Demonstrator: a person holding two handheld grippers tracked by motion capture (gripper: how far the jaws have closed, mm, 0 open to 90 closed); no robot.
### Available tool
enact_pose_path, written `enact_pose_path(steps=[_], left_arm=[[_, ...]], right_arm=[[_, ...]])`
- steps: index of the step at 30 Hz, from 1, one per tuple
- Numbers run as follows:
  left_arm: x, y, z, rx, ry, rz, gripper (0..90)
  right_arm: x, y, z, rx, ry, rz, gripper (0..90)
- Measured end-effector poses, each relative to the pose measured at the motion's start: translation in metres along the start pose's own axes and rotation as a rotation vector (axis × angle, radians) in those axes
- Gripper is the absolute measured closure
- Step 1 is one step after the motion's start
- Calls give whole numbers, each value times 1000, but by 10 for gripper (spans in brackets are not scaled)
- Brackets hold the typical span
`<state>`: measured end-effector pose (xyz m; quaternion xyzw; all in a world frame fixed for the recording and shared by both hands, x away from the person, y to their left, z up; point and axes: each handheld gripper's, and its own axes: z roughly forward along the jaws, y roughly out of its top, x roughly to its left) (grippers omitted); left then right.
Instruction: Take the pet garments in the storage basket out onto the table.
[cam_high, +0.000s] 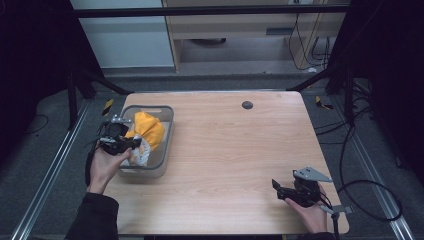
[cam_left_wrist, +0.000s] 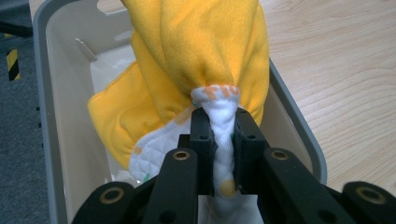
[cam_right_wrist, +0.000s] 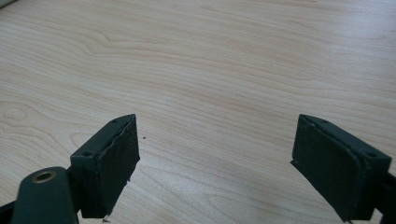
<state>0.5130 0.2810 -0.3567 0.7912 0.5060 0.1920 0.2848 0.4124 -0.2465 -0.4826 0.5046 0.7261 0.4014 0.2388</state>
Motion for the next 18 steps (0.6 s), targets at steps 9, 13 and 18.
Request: enact_pose_path(steps=[9, 13, 18], left_arm=[[-6, 4, -16, -18, -11, 28, 806], [-10, 6, -24, -28, -16, 45, 807], [-16, 8, -34, -42, -31, 72, 807]], right_arm=[[0, 0, 0, 0, -1, -2, 145], [0, 0, 0, -1, -1, -1, 145], [0, 0, 0, -1, -1, -1, 145]])
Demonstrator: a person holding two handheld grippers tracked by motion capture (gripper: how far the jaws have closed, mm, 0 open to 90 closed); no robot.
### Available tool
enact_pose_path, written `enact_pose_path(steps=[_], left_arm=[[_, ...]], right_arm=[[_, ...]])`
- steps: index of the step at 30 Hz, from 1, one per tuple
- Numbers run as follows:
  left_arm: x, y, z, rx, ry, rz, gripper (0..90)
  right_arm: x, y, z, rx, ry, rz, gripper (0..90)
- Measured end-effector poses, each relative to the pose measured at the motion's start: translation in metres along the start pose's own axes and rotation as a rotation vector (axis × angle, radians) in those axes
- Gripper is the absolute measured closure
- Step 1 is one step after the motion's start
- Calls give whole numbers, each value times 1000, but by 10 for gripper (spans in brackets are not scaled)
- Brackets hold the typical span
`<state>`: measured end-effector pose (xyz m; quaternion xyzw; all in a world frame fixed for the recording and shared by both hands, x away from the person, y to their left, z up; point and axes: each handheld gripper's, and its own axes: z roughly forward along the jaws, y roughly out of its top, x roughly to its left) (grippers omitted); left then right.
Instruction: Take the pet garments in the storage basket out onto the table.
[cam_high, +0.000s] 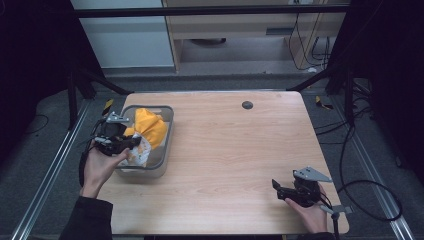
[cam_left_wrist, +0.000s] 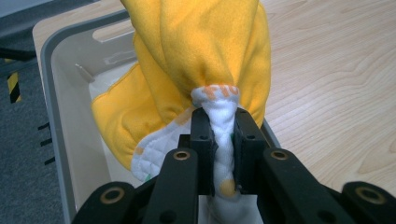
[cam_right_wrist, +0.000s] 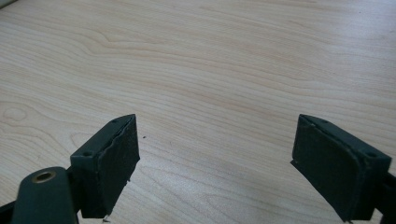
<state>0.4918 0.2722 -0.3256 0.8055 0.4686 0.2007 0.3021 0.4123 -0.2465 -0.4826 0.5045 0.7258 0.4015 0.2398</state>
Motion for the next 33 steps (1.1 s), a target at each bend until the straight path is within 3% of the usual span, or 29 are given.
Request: enact_pose_path(steps=[17, 33], left_arm=[[-28, 11, -14, -10, -37, 84, 807], [-59, 16, -14, -33, -108, 156, 807]], right_arm=[[0, 0, 0, -6, -3, -6, 145], [-1, 0, 0, -8, -1, -8, 145]])
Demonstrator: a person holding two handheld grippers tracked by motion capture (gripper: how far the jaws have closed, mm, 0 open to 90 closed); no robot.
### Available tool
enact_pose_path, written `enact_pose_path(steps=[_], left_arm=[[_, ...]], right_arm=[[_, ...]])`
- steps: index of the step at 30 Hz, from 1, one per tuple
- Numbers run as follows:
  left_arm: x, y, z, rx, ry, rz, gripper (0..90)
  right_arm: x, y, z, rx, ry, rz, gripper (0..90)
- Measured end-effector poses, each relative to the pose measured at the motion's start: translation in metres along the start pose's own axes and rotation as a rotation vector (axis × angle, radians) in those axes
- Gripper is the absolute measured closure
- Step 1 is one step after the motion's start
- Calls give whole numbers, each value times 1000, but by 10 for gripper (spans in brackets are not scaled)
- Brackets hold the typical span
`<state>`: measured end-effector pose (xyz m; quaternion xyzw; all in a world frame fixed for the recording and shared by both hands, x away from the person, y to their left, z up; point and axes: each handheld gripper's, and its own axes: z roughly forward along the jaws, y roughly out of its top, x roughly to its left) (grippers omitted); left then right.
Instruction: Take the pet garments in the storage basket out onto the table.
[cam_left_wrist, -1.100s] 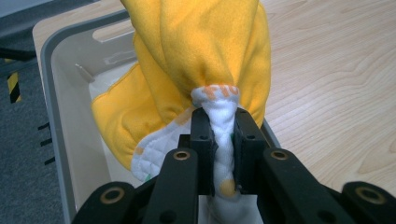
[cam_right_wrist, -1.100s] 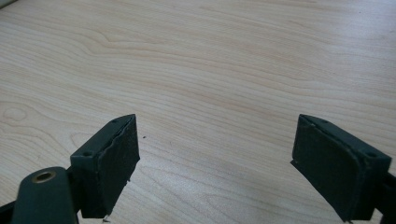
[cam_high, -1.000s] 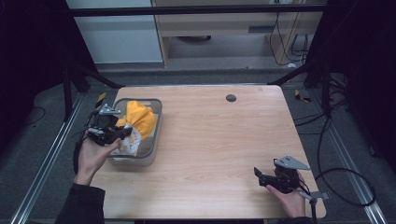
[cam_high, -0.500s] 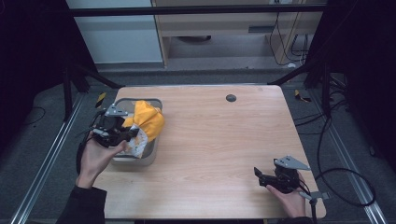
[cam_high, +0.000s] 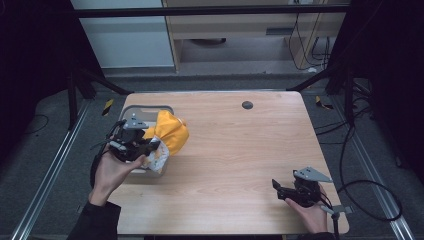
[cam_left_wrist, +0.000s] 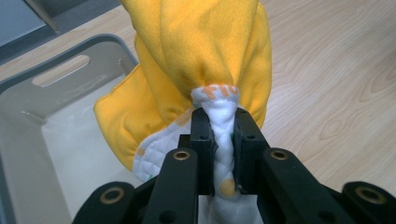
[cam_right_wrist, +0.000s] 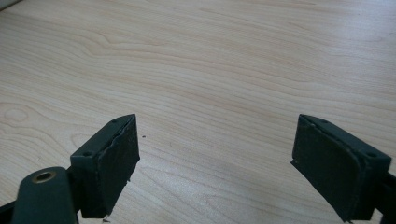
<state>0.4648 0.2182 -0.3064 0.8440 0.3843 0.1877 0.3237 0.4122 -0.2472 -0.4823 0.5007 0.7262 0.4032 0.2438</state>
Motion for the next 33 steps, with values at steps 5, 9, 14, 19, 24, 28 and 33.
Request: enact_pose_path(steps=[5, 9, 14, 19, 24, 28, 33], left_arm=[[-10, 5, 1, -10, -18, 26, 806], [-15, 8, 2, -10, -26, 42, 806], [-23, 11, 6, -12, -44, 59, 806], [-29, 13, 11, -11, -63, 76, 805], [-34, 16, 14, -12, -77, 86, 804], [-39, 18, 18, -13, -89, 96, 805], [-46, 17, 24, -9, -108, 111, 804]], right_arm=[[0, 0, 0, -1, 1, 0, 145], [0, 0, 0, -1, 1, 0, 145], [0, 0, 0, -2, 1, 0, 146], [-1, 0, 0, -3, 0, -1, 145], [-1, 0, -1, -4, 0, 2, 145], [-1, 0, 0, -5, 1, -2, 145], [-1, 0, -1, -5, 1, 1, 145]])
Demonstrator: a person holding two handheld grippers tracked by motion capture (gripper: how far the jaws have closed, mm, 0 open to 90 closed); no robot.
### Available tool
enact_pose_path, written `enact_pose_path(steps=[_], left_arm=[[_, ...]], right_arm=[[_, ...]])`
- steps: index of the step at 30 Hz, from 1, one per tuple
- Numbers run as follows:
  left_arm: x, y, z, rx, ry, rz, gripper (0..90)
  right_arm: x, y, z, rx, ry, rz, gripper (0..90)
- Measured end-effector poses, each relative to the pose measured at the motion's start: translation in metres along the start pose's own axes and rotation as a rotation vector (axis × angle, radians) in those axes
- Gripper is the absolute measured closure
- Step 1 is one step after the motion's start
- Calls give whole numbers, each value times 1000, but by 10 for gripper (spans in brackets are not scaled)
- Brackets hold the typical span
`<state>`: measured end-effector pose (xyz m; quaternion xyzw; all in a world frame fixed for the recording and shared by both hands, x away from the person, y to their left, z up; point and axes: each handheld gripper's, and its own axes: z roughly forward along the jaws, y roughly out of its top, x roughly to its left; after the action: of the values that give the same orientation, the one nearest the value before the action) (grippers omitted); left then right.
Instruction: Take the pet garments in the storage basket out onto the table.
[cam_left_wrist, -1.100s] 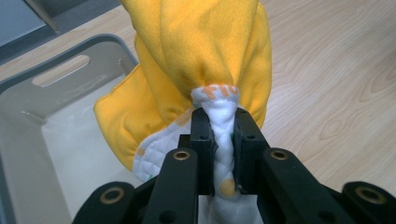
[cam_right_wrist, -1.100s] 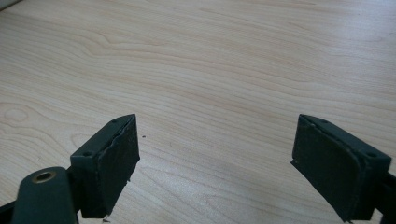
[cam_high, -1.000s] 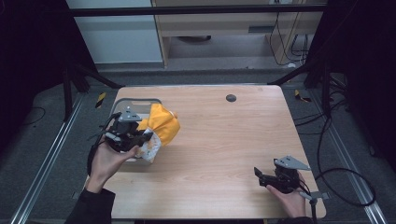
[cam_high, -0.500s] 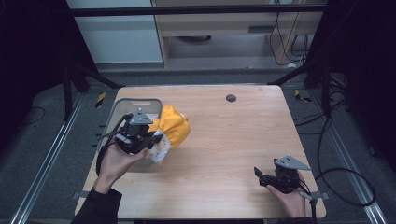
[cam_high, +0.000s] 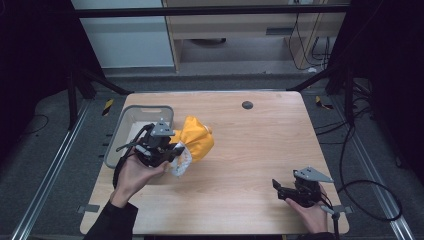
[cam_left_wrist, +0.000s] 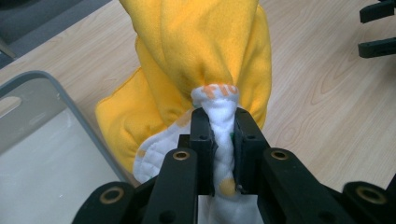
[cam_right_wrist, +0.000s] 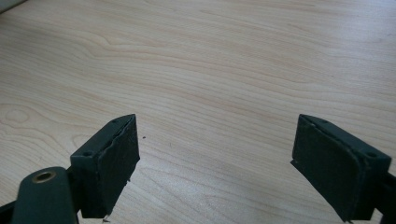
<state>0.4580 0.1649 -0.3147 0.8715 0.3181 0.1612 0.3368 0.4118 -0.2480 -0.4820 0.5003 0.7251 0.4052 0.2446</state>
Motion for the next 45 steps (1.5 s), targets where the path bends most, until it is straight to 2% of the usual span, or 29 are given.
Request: enact_pose_path(steps=[16, 28, 35, 45], left_arm=[[-13, -13, 26, 28, -58, 14, 804], [-23, -26, 57, 59, -110, 15, 804], [-30, -30, 72, 84, -124, 34, 804], [-37, -33, 84, 97, -138, 40, 804]], right_arm=[[0, 0, 0, 0, -2, -4, 145], [1, 0, 0, 2, -1, 2, 143], [0, 0, 0, 0, -4, -4, 142], [1, -1, 0, 0, -3, -8, 143]])
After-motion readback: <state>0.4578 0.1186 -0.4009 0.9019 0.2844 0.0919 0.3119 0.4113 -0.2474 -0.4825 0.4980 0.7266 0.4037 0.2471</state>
